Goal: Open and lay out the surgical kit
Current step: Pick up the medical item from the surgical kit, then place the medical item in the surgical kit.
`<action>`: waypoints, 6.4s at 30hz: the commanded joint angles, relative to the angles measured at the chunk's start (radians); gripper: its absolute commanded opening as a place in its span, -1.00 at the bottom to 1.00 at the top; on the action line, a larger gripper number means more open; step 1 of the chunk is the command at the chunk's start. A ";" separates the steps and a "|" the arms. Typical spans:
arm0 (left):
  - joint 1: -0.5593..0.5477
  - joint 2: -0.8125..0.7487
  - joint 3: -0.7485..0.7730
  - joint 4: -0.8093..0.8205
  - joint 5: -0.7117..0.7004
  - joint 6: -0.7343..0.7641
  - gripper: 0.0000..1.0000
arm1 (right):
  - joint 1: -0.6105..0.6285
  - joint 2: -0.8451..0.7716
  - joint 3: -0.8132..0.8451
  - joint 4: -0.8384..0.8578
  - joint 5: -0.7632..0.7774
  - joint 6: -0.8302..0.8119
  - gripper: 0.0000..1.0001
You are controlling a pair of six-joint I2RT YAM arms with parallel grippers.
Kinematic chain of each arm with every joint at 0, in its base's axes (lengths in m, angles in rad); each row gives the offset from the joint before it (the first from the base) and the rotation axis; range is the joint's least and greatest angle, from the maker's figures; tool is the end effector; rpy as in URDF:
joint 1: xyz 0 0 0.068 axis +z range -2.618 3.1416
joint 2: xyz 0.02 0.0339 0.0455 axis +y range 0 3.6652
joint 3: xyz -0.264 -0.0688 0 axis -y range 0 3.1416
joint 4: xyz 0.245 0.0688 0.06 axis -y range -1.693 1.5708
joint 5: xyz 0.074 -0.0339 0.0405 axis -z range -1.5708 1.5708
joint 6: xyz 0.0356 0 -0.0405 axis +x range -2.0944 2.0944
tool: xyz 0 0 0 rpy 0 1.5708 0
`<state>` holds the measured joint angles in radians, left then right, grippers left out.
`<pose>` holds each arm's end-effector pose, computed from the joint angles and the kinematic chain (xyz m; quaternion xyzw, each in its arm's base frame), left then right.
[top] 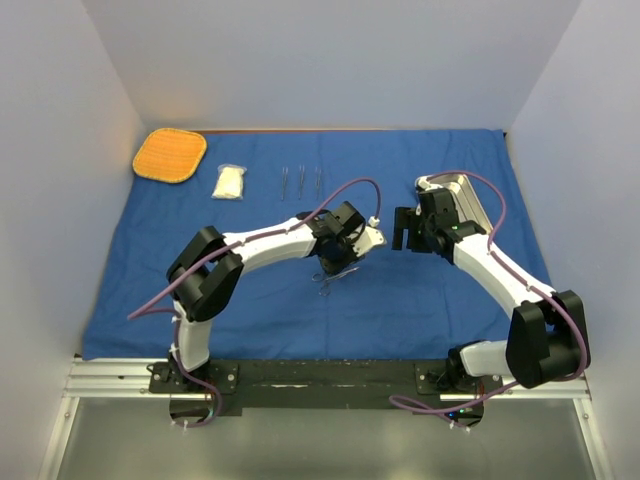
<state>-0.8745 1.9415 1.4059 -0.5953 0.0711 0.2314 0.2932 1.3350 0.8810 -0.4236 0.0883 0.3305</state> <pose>0.2569 -0.3113 0.1870 0.5188 0.8259 -0.1018 0.1959 0.2639 0.0764 0.2325 0.0325 0.9392 0.0646 0.3357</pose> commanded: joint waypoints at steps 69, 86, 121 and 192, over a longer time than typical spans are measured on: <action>-0.031 0.070 0.228 -0.256 -0.191 -0.151 -1.00 | -0.043 -0.014 0.084 0.066 0.062 -0.042 0.74; 0.114 0.066 0.364 -0.169 -0.303 -0.616 -1.00 | -0.046 -0.053 0.055 0.114 -0.164 0.021 0.64; 0.127 0.068 0.409 -0.144 -0.389 -0.870 -1.00 | 0.153 0.273 0.124 0.485 -0.375 0.297 -0.24; 0.336 -0.713 -0.459 0.528 -0.534 -0.438 1.00 | -0.233 0.415 0.090 0.151 -0.673 -0.137 -1.00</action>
<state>-0.5461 1.2537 0.9604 -0.1249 -0.4370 -0.2199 0.0711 1.7477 0.9882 -0.3122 -0.5930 0.1764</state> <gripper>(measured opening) 0.997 0.022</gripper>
